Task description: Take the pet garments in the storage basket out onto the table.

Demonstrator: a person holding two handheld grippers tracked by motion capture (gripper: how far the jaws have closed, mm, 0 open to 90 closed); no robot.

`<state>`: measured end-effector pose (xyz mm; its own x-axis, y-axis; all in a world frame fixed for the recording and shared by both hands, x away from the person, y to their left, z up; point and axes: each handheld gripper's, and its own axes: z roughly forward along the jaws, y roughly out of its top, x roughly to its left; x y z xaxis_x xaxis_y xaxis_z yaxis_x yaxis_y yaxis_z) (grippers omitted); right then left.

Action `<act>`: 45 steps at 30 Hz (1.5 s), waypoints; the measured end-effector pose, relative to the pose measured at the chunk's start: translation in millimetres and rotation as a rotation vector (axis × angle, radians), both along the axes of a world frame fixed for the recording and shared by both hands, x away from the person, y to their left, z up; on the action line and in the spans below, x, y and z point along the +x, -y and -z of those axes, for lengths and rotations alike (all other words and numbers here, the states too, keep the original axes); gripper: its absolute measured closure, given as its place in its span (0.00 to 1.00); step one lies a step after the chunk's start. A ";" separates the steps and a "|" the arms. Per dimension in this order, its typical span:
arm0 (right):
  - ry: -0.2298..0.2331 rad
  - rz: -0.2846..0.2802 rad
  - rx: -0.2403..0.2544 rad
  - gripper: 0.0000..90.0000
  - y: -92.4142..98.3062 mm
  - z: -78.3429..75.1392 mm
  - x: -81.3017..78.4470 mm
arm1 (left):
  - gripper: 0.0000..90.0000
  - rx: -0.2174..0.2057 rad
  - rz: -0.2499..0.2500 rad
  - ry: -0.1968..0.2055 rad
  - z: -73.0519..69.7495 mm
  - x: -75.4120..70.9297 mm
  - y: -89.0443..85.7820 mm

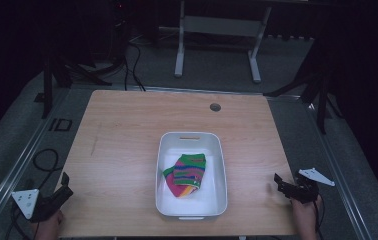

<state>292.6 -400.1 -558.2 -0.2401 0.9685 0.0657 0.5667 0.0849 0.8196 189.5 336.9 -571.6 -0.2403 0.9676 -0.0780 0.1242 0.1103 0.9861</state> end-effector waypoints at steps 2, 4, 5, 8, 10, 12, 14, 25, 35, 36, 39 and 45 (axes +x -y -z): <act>-0.016 -0.032 0.029 0.14 2.5 0.0 -0.2 | 0.01 -0.004 0.008 -0.005 -0.2 0.4 -0.3; -0.048 -0.118 0.046 0.14 5.8 0.6 0.1 | 0.01 0.000 0.012 -0.007 -0.2 0.5 -0.2; -0.070 -0.146 0.012 0.14 5.8 1.5 0.7 | 0.01 -0.002 0.011 -0.007 -0.2 0.6 -0.2; -0.075 -0.147 0.020 0.14 6.8 1.6 1.6 | 0.01 -0.009 0.016 -0.005 -0.2 0.5 -1.5; -0.072 -0.199 0.050 0.14 8.9 1.1 2.9 | 0.01 -0.011 0.021 -0.003 -0.1 0.4 -1.8; -0.076 -0.229 0.043 0.14 9.1 1.1 3.3 | 0.01 -0.009 0.025 -0.003 -0.1 0.4 -1.7; -0.095 -0.293 0.025 0.14 9.0 1.2 3.7 | 0.01 -0.006 0.025 -0.007 -0.2 0.5 -1.5; -0.160 -0.544 -0.060 0.14 -6.3 -4.9 4.0 | 0.01 -0.008 0.020 -0.009 -0.2 0.7 -1.5; -0.265 -0.771 -0.125 0.14 -49.0 -25.6 7.8 | 0.01 -0.011 0.022 -0.006 -0.1 0.6 -1.8; -0.265 -0.771 -0.125 0.14 -49.0 -25.6 7.8 | 0.01 -0.008 0.024 -0.007 -0.1 0.5 -1.7; -0.250 -0.830 -0.146 0.14 -64.5 -40.3 6.1 | 0.01 -0.010 0.027 -0.004 -0.1 0.4 -1.8; -0.222 -0.909 -0.131 0.14 -81.8 -63.3 5.7 | 0.01 -0.014 0.034 -0.007 -0.2 0.7 -2.3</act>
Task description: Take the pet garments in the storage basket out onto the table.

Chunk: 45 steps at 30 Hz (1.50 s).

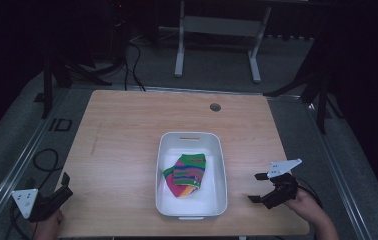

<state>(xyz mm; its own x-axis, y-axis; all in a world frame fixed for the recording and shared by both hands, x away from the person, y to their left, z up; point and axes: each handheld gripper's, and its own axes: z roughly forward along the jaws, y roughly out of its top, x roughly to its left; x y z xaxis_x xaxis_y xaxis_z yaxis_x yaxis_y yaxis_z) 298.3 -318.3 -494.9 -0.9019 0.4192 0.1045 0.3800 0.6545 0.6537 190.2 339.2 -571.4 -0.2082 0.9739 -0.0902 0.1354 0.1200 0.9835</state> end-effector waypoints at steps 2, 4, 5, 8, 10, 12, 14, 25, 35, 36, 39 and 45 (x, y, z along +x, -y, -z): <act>0.003 -0.029 -0.009 0.14 -9.1 -8.9 0.5 | 0.01 0.000 0.000 0.001 0.0 -0.1 0.0; 0.011 -0.068 -0.018 0.14 -23.1 -21.6 2.0 | 0.01 0.001 0.003 0.002 0.1 -0.2 0.0; 0.011 -0.068 -0.018 0.14 -23.1 -21.6 2.0 | 0.01 0.001 0.003 0.002 0.1 -0.2 0.0; 0.032 -0.096 -0.034 0.14 -37.3 -32.9 4.8 | 0.01 0.001 0.005 0.001 0.0 -0.1 -0.1; 0.035 -0.126 -0.032 0.14 -51.6 -43.3 8.0 | 0.01 0.005 0.007 0.000 0.0 0.0 0.0; 0.028 -0.149 -0.026 0.14 -61.5 -49.1 10.8 | 0.01 0.006 0.008 -0.001 0.0 0.0 0.0; 0.017 -0.177 -0.020 0.14 -71.5 -53.8 13.3 | 0.01 0.006 0.008 0.002 0.1 -0.3 0.0; 0.053 -0.270 -0.106 0.14 -128.8 -60.4 17.3 | 0.01 0.005 0.010 0.009 0.3 -0.8 0.4; 0.014 -0.353 -0.162 0.14 -185.1 -46.5 27.8 | 0.01 0.004 0.016 0.011 0.3 -1.2 -0.2; 0.007 -0.362 -0.172 0.14 -190.2 -43.9 28.5 | 0.01 0.004 0.016 0.012 0.4 -1.2 -0.2; 0.000 -0.394 -0.214 0.14 -208.3 -34.6 31.2 | 0.01 0.004 0.019 0.012 0.4 -1.3 -0.3; -0.023 -0.411 -0.272 0.14 -229.5 -21.0 37.6 | 0.01 0.003 0.022 0.012 0.4 -1.3 -0.5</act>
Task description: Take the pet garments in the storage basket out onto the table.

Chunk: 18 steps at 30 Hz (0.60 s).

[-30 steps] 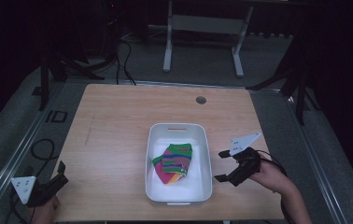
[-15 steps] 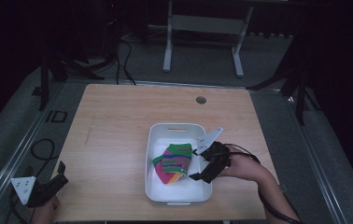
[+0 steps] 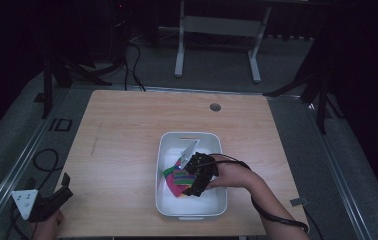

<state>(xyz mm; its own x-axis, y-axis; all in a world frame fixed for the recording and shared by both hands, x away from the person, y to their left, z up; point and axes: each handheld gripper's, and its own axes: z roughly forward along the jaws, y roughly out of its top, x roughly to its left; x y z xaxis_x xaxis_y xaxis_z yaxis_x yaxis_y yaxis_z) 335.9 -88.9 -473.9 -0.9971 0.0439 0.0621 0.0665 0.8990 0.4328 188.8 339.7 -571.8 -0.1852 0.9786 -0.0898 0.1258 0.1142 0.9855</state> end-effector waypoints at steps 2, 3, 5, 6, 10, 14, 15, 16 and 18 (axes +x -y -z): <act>-0.001 -0.004 -0.024 0.14 -6.1 5.6 1.0 | 0.01 0.000 0.002 -0.001 -0.1 0.0 -0.2; -0.001 -0.004 -0.024 0.14 -6.1 5.6 1.0 | 0.01 -0.002 0.003 0.001 0.0 0.0 -0.1; -0.002 -0.005 -0.046 0.14 -11.6 11.7 2.5 | 0.01 -0.001 0.004 -0.002 -0.1 0.1 -0.3; 0.012 -0.013 -0.076 0.15 -16.9 19.0 3.2 | 0.01 -0.008 0.004 -0.002 -0.1 0.3 -0.7; 0.026 -0.021 -0.120 0.21 -22.6 27.0 3.0 | 0.01 -0.017 0.006 0.006 0.1 -0.1 -1.4; 0.091 -0.049 -0.175 0.23 -29.1 37.4 -1.7 | 0.01 -0.009 0.011 0.003 0.1 0.0 -1.0; 0.114 -0.058 -0.185 0.26 -30.2 39.3 -3.1 | 0.01 -0.012 0.010 0.003 0.0 0.1 -1.1; 0.158 -0.064 -0.205 0.33 -31.3 41.1 -6.4 | 0.01 -0.015 0.010 0.003 0.0 0.1 -1.3; 0.202 -0.075 -0.210 0.38 -32.8 43.0 -9.3 | 0.01 -0.023 0.011 0.000 -0.1 -0.1 -2.3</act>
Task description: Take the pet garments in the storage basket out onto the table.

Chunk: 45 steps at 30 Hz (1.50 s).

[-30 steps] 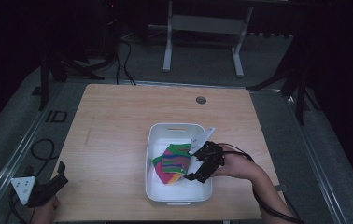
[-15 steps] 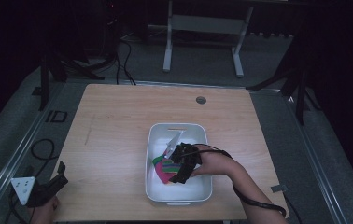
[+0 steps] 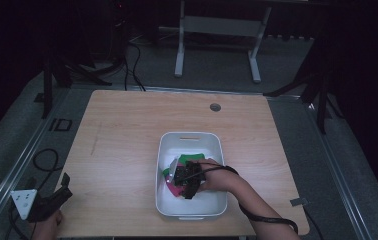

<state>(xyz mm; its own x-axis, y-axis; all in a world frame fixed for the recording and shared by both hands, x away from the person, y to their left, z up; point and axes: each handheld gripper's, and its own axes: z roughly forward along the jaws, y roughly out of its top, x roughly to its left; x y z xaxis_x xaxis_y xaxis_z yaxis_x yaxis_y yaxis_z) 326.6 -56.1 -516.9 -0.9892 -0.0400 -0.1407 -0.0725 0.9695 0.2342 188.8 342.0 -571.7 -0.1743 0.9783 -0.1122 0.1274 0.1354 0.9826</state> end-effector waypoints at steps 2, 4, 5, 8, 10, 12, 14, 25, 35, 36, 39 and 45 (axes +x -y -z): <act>0.037 -0.006 0.002 0.59 -0.1 0.9 -2.4 | 0.01 -0.003 -0.001 0.002 0.0 -0.2 0.0; 0.068 0.011 0.008 0.71 -0.4 -1.5 -0.9 | 0.01 0.002 0.001 0.001 0.0 0.0 0.3; 0.072 0.006 0.004 0.74 -0.4 -2.5 -1.7 | 0.01 0.003 0.001 0.001 0.0 0.1 0.4; 0.073 0.017 0.029 0.77 2.4 -14.9 -1.7 | 0.01 -0.004 0.002 0.001 0.0 0.1 -0.3; 0.071 0.021 0.042 0.77 4.3 -19.8 -0.9 | 0.01 -0.005 0.001 0.001 0.0 0.0 -0.4; 0.070 0.032 0.071 0.77 9.0 -31.9 -0.1 | 0.01 -0.002 0.003 0.001 0.0 -0.1 -0.2; 0.069 0.038 0.104 0.77 14.1 -45.8 -0.1 | 0.01 0.000 0.005 0.000 -0.1 -0.1 -0.1; 0.131 0.045 0.238 0.77 35.0 -119.1 -6.1 | 0.01 0.002 0.000 0.000 0.0 0.2 0.4; 0.214 0.065 0.326 0.77 49.2 -169.5 -7.7 | 0.01 0.009 0.005 0.001 0.1 0.0 0.7; 0.216 0.064 0.329 0.77 51.4 -172.2 -7.3 | 0.01 0.009 0.005 0.001 0.1 0.0 0.7; 0.231 0.080 0.340 0.77 59.9 -178.6 -5.5 | 0.01 0.008 0.005 0.001 0.0 0.0 0.7; 0.242 0.130 0.359 0.77 83.0 -183.6 1.1 | 0.01 0.010 0.004 0.002 0.1 0.0 0.9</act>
<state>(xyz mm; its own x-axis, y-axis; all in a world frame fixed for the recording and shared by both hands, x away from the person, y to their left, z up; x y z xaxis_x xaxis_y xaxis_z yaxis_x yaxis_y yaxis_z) 327.7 -139.2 -333.2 -0.9197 0.1762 -0.3509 -0.0496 0.8344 0.5490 188.8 341.1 -571.8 -0.1702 0.9800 -0.1028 0.1257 0.1250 0.9842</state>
